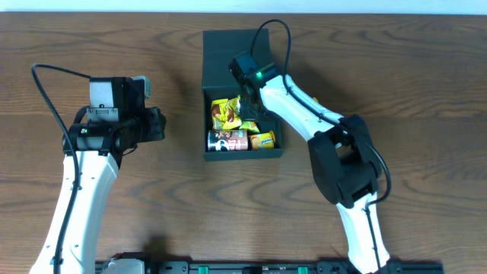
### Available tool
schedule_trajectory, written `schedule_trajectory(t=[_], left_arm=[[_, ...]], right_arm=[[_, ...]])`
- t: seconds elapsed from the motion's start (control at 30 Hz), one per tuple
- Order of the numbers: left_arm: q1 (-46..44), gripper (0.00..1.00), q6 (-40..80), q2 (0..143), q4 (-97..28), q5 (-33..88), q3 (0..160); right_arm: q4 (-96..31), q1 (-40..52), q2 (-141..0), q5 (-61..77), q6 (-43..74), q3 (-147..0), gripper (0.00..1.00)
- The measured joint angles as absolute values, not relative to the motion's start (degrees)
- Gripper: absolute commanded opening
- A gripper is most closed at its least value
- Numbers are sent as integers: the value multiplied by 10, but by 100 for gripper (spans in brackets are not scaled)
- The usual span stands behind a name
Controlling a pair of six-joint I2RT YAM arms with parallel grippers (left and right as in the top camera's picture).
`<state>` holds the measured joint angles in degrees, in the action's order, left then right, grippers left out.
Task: Pack container
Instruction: 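Move the right gripper back and grasp the yellow peanut packet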
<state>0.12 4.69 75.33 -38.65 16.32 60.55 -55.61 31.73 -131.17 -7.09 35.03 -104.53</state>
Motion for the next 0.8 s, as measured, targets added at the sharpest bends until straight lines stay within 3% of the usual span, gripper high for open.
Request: schedule_trajectory(t=[0.17, 0.33, 0.53, 0.77, 0.8], left_arm=[[1, 34, 47, 753, -387, 163, 606], [1, 34, 47, 753, -387, 163, 606], [1, 34, 47, 753, -387, 163, 606], [1, 34, 47, 753, -384, 163, 606], [1, 34, 47, 753, -384, 163, 606]], right_arm=[[-613, 314, -1275, -82, 327, -1096, 1], [-634, 300, -1147, -108, 236, -1126, 1], [-689, 194, -1064, -150, 112, -1144, 2], [-593, 74, -1089, -85, 60, -953, 2], [-571, 71, -1093, -72, 52, -925, 9]])
